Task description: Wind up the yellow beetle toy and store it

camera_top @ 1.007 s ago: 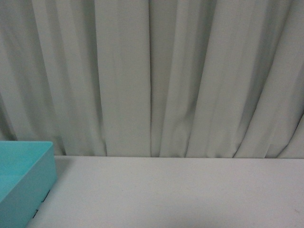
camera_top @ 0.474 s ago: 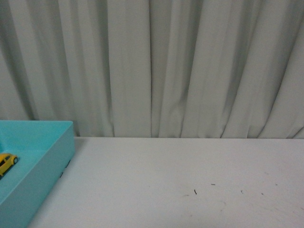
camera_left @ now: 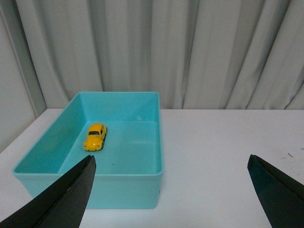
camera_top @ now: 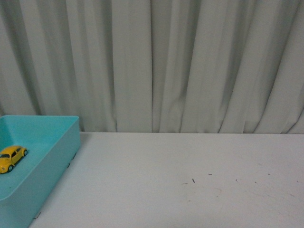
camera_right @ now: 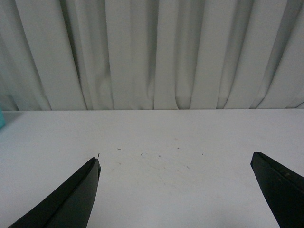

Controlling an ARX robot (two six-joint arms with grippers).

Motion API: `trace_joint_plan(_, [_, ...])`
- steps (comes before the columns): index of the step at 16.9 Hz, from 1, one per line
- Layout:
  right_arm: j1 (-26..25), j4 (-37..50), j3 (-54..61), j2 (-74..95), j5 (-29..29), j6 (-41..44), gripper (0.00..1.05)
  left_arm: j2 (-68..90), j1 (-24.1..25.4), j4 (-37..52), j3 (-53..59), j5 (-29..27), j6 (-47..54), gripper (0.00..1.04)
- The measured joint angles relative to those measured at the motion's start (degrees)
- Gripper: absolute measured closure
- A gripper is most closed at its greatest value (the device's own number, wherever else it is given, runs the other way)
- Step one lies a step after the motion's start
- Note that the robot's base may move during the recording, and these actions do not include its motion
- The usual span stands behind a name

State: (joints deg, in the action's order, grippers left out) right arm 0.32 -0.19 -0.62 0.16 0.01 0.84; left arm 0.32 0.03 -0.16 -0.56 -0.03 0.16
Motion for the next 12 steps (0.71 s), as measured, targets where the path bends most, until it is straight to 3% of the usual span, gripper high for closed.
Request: trace_joint_plan(12, [0.00,-0.02,0.00,0.00,0.00,0.00,0.07,0.00,0.00,-0.02,-0.02,0.00,0.00,0.07])
